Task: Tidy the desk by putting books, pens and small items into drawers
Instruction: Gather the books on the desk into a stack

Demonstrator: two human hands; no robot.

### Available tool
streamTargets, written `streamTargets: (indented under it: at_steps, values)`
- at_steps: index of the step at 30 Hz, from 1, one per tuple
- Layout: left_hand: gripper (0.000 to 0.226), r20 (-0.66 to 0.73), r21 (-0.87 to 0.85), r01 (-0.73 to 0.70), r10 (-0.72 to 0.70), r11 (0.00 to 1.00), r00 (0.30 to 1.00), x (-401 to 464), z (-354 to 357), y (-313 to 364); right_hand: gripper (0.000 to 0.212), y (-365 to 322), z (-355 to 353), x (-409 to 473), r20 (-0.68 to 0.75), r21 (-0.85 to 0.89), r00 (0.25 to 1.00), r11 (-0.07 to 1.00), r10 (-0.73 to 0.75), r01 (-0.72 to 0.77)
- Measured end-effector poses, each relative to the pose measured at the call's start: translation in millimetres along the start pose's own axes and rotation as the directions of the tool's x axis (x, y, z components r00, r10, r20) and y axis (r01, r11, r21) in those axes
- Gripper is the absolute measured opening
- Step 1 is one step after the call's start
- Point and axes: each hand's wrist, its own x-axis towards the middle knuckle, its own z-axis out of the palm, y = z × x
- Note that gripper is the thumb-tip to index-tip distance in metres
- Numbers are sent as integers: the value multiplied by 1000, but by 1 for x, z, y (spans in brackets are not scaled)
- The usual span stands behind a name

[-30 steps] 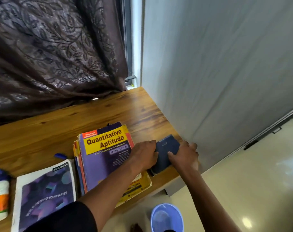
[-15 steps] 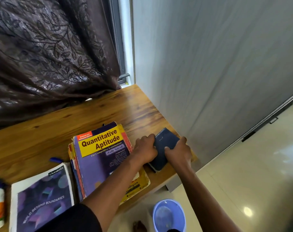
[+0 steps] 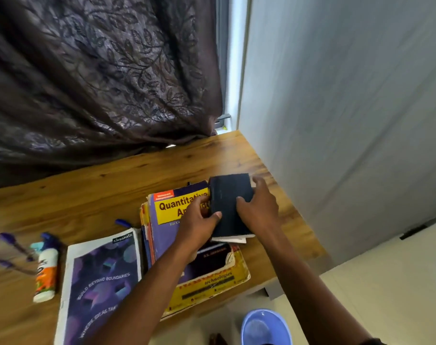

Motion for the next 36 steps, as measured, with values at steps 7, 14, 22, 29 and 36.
streamTargets:
  at_steps: [7,14,22,29,36]
  values:
    - [49,-190,-246,59,-107,968,976,-20,-45,-26,57,-23,48,-6,184,3,977,994,-111,113]
    - [49,-280,-41,88,-96,995,955,-32,-81,-41,55,-30,83,-22,224,-23,959,983,-174,184]
    - [54,-341,450,-5,177,893,923,-43,-87,-36,50,-32,87,-24,252,-102,937,957,-241,273]
    - [49,-321,424,-31,182,905,929,-48,-89,-38,55,-23,90,-25,257,-33,932,961,-256,274]
    - [37,-335,378,-44,181,925,925,-55,-87,-40,56,-19,89,-29,240,28,939,969,-245,246]
